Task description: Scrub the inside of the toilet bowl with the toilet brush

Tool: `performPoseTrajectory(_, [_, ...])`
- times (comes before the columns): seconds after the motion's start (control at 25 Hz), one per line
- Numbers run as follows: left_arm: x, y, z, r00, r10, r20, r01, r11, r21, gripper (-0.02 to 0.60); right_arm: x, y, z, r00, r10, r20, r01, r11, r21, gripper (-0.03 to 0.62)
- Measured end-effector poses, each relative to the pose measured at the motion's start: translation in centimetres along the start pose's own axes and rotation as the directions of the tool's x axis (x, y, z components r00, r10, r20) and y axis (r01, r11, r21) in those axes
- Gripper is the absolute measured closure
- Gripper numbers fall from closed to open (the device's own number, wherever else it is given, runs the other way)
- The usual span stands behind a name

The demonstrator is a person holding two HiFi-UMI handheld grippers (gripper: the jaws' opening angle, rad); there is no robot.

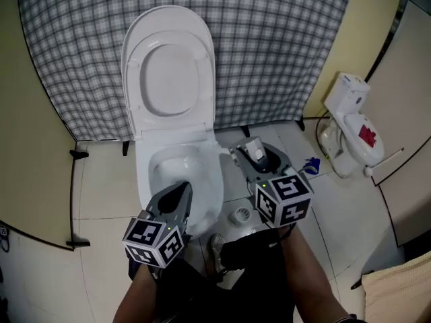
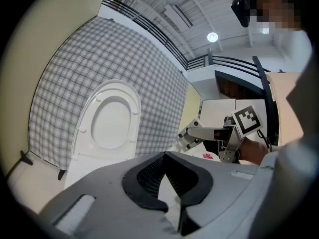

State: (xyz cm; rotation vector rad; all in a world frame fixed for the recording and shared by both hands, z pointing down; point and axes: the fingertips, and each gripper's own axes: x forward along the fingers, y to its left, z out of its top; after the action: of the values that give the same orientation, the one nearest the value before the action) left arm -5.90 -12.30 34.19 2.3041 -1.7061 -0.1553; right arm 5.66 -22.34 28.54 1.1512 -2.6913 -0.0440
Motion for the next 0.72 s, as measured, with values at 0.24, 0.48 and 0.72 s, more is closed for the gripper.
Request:
performPoseTrajectory(0.24, [2.9,-4.2,-2.3,0.994,-0.09,-0.06,0.091,0.996,0.004,0.572,-3.9,-5.2,-1.6,0.99,-0.137,-0.03,0.136,0.99,-0.046,0.395])
performPoseTrajectory(0.48, [5.2,-6.9,-5.2,0.98,-0.154,-0.126,0.154,0.988,-0.01,0.572,-5.9,-8.6,-7.9,0.964,-0.213,-0.161,0.208,0.977,-0.047,0.395])
performPoseTrajectory(0.72, [7.3,-7.8,-8.7,0.964,-0.191,-0.186,0.188,0.982,-0.036,0.572,-5.8,-10.3,-17.5,0.923,-0.217,-0.317,0.23,0.973,0.002,0.395])
